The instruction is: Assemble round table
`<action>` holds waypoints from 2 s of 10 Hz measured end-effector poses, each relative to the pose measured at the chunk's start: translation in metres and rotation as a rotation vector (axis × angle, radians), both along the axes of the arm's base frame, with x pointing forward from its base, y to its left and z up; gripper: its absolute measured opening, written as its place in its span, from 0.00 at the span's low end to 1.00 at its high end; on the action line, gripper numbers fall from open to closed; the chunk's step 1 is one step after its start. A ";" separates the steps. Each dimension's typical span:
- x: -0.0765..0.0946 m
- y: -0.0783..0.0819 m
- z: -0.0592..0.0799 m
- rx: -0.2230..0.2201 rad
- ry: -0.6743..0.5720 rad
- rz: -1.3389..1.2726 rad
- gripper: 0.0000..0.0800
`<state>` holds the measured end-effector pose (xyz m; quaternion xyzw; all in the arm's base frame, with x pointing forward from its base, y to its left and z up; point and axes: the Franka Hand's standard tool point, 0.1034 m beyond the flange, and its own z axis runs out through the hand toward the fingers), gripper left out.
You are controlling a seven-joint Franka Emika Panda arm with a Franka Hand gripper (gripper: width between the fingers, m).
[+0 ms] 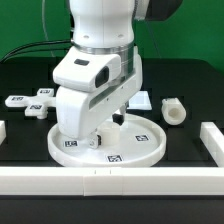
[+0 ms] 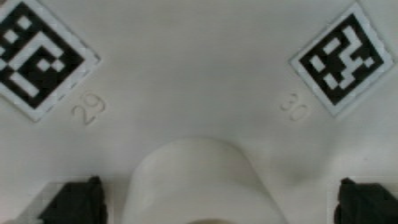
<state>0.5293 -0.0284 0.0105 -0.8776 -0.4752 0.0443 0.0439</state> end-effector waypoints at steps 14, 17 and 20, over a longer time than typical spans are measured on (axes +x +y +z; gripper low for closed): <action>0.011 0.042 0.000 0.012 -0.021 0.055 0.52; 0.012 0.063 -0.001 0.016 -0.027 0.088 0.52; 0.013 0.063 -0.001 0.012 -0.028 0.088 0.52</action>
Offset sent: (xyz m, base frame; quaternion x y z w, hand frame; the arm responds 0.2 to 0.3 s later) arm 0.0000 0.0000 0.0000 0.0000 0.0000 0.0000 1.0000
